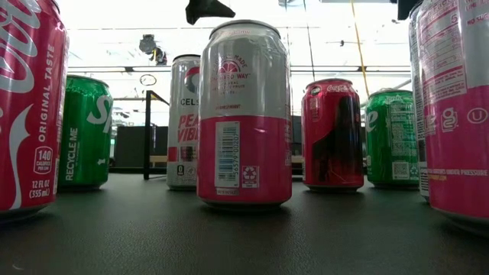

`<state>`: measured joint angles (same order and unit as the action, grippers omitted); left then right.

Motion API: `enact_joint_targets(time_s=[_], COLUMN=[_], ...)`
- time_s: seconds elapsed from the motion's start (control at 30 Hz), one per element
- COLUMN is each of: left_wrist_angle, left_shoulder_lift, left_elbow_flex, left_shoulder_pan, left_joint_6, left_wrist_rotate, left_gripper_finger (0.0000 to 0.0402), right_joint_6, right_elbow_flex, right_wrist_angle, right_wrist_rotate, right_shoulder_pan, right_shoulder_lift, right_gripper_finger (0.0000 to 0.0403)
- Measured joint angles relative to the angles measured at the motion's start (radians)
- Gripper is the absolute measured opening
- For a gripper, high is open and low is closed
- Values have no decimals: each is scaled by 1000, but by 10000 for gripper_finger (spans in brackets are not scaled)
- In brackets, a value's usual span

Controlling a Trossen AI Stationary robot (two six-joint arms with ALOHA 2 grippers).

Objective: Place canned beverage on shelf
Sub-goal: Put the top right green soda can on the shelf

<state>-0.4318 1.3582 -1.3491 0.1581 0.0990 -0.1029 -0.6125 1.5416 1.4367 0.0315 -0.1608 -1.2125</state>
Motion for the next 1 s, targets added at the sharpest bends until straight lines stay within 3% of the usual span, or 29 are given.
enact_joint_targets(time_s=[0.23, 0.5, 0.77, 1.0], left_wrist_angle=[-95, -166, -191, -178], left_shoulder_lift=[0, 1, 1, 1], left_elbow_flex=[0, 0, 0, 0], left_shoulder_pan=[-1, -1, -16, -36], left_joint_6=[53, 62, 106, 16], left_wrist_rotate=[0, -1, 0, 3], left_gripper_finger=[285, 285, 285, 285], right_joint_6=[3, 28, 100, 231], right_elbow_flex=[-85, -88, -88, -88], right_wrist_angle=[-61, 121, 100, 93], right_wrist_rotate=[-1, -3, -107, -113], right_shoulder_pan=[-25, -25, -23, -24], right_shoulder_lift=[0, 28, 64, 60], right_gripper_finger=[320, 320, 320, 320])
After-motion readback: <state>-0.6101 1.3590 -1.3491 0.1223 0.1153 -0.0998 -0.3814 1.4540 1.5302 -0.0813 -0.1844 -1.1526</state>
